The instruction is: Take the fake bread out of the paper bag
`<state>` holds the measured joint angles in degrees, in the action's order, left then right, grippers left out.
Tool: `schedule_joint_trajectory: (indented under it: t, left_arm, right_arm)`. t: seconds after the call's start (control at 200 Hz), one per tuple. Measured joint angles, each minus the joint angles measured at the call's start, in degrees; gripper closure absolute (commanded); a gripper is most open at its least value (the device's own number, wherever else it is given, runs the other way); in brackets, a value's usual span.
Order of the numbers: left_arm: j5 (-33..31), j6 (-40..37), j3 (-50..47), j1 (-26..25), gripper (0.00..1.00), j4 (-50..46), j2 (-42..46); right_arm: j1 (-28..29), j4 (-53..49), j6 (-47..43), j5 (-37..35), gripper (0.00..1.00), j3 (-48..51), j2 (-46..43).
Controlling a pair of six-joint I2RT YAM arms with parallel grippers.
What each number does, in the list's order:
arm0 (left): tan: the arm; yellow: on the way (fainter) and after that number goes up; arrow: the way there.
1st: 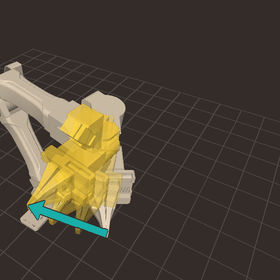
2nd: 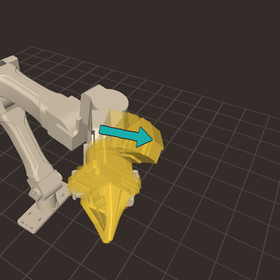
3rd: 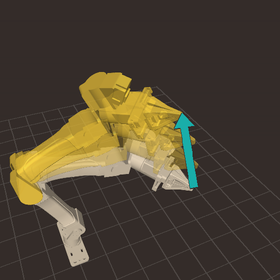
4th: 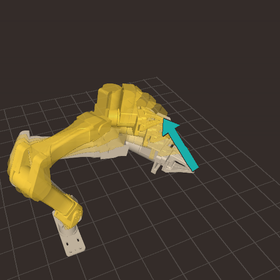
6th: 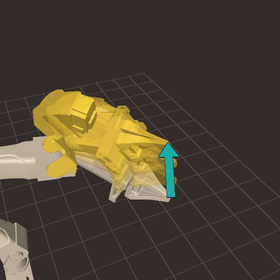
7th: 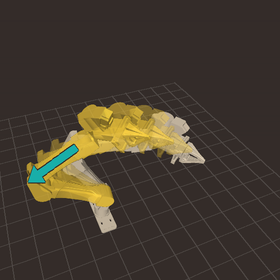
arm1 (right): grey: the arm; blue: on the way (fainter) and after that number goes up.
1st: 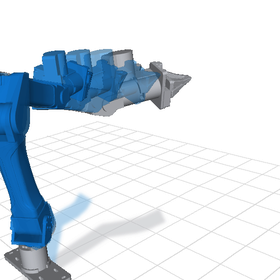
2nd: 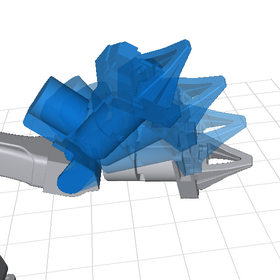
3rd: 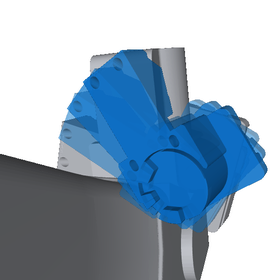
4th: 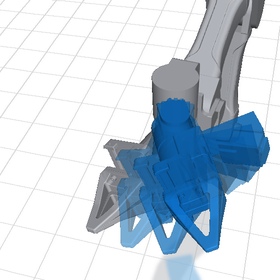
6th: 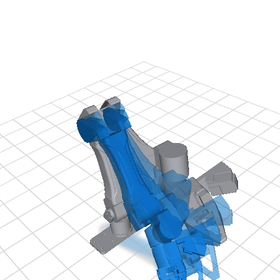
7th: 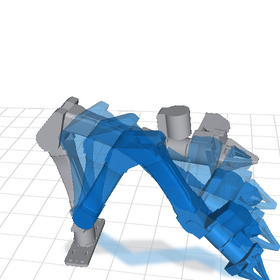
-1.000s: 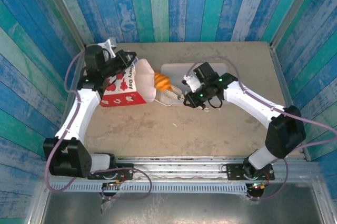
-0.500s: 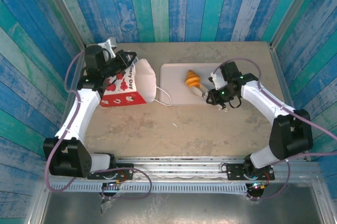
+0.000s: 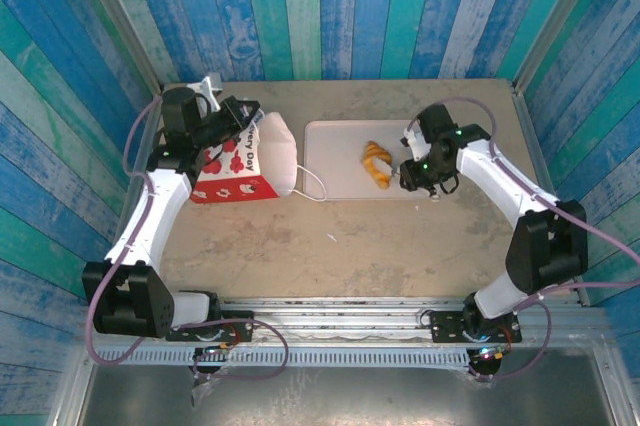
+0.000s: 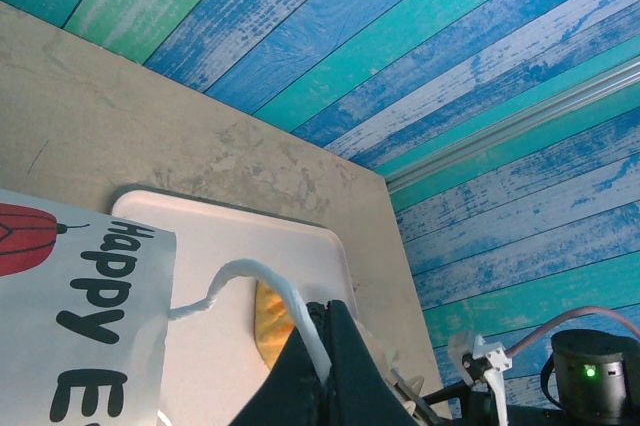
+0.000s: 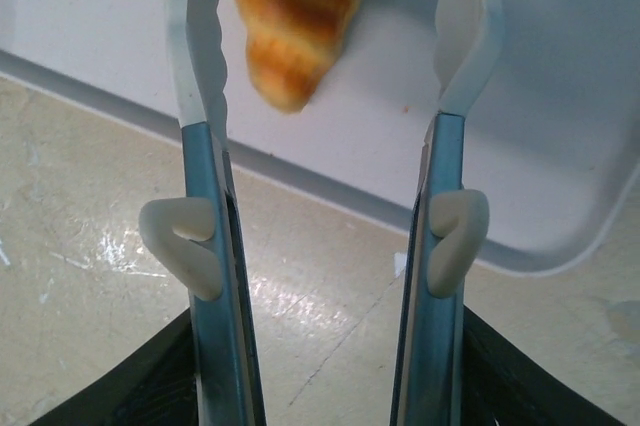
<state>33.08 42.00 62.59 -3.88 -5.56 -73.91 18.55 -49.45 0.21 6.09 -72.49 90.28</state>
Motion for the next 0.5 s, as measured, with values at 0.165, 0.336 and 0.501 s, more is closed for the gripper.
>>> schedule_joint_trajectory:
  t: [0.165,0.336,0.501]
  left_arm:
    - [0.0,0.0,0.0,0.0,0.99,0.0,0.0]
    - [0.0,0.0,-0.09,0.0,0.99,0.0,0.0]
    - [0.0,0.0,-0.11,0.0,0.99,0.02,0.0]
  right_arm:
    - [3.04,-2.29,-0.96,-4.63,0.39,-4.57,2.67]
    - [6.67,-3.28,-1.11,-8.35,0.39,-6.75,5.75]
    - [7.78,-3.72,-1.07,-10.95,0.44,-7.17,8.04]
